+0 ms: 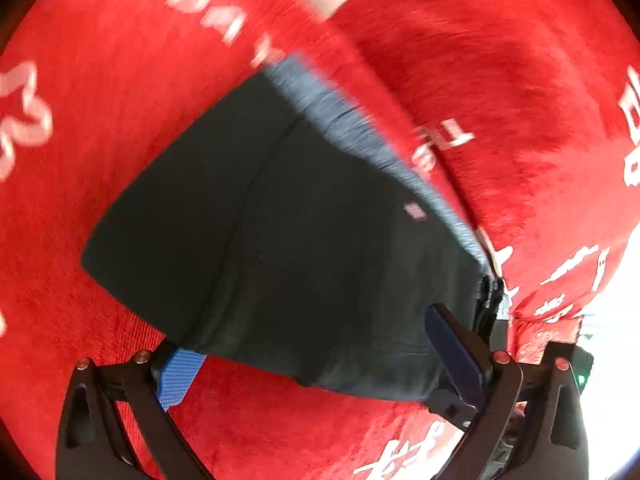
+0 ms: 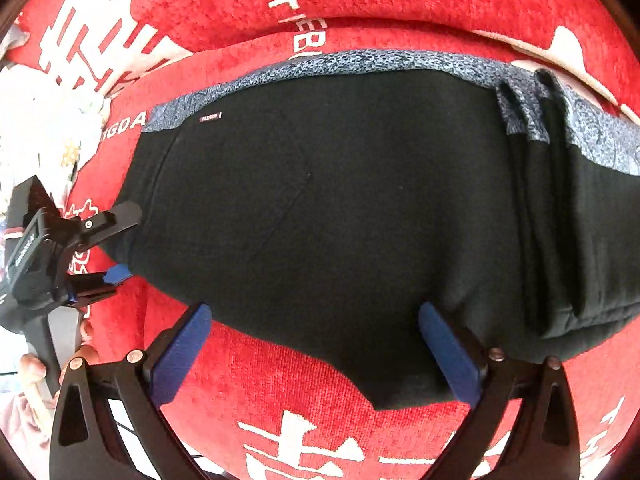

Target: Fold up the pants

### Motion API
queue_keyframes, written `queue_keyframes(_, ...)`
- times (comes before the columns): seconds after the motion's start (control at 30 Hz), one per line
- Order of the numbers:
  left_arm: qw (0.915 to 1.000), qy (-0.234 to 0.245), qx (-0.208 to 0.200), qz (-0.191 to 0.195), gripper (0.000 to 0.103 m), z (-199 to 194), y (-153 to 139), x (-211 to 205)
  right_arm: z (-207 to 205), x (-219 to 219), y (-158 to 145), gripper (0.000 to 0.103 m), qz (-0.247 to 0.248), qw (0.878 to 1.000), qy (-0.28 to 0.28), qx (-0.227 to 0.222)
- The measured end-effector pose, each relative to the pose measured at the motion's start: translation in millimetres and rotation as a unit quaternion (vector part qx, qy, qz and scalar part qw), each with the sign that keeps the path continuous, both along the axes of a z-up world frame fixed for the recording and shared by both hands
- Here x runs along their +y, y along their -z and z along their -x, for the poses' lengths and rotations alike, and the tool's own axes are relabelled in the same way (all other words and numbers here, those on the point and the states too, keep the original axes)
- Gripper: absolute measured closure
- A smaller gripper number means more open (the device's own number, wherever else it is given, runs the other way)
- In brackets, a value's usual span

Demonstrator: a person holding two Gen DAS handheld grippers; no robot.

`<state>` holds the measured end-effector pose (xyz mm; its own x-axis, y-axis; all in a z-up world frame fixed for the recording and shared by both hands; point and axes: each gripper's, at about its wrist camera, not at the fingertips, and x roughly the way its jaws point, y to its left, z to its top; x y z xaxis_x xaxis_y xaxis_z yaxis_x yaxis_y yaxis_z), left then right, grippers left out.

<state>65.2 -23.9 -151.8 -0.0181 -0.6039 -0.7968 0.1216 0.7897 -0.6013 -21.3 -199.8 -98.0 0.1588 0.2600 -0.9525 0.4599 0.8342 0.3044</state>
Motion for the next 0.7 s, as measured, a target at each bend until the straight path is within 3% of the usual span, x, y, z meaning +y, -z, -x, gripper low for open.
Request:
queue_keyframes(0.07, 0.9988, 0.009, -0.035, -0.032, 0.005, 2, -14, -12, 1, -1, 0, 0.0, -0.003, 1.0, -0.002, -0.001)
queue_keyframes(0.13, 0.9919, 0.017, -0.059, -0.111, 0.033, 2, -14, -22, 1, -2, -3, 0.0, -0.004, 1.0, -0.006, 0.001)
queue_keyframes(0.17, 0.9856, 0.024, -0.07, -0.152, 0.056, 1, -11, -25, 2, -5, -7, 0.0, -0.005, 1.0, -0.005, 0.003)
queue_keyframes(0.2, 0.9809, 0.035, -0.072, -0.177, 0.058, 2, -7, -27, 1, -8, -13, 0.0, -0.005, 1.0, -0.002, 0.002)
queue_keyframes(0.23, 0.9809, 0.033, -0.077, -0.176, 0.059, 3, -7, -26, 0, -13, -20, 0.0, -0.007, 1.0, 0.003, -0.001)
queue_keyframes(0.3, 0.9717, 0.053, -0.119, -0.197, 0.06, 11, -15, -34, -8, -25, -37, 0.0, -0.02, 1.0, 0.014, -0.012)
queue_keyframes(0.33, 0.9592, 0.078, -0.158, -0.221, 0.06, 19, -20, -42, -17, -32, -46, 0.0, -0.033, 0.999, 0.015, -0.016)
queue_keyframes(0.37, 0.9406, 0.108, -0.202, -0.251, 0.06, 29, -25, -53, -25, -36, -52, 0.0, -0.043, 0.999, 0.013, -0.018)
queue_keyframes(0.43, 0.9137, 0.143, -0.253, -0.284, 0.06, 42, -29, -67, -55, -43, -67, 0.0, -0.073, 0.997, -0.002, -0.023)
queue_keyframes(0.5, 0.8953, 0.165, -0.285, -0.3, 0.06, 51, -30, -72, -91, -38, -77, 0.0, -0.112, 0.993, -0.033, -0.021)
queue_keyframes(0.6, 0.8796, 0.183, -0.31, -0.311, 0.06, 58, -29, -71, -149, -5, -82, 0.0, -0.171, 0.98, -0.103, -0.003)
queue_keyframes(0.7, 0.867, 0.195, -0.327, -0.321, 0.06, 63, -30, -80, -190, 37, -69, 0.0, -0.196, 0.966, -0.163, 0.031)
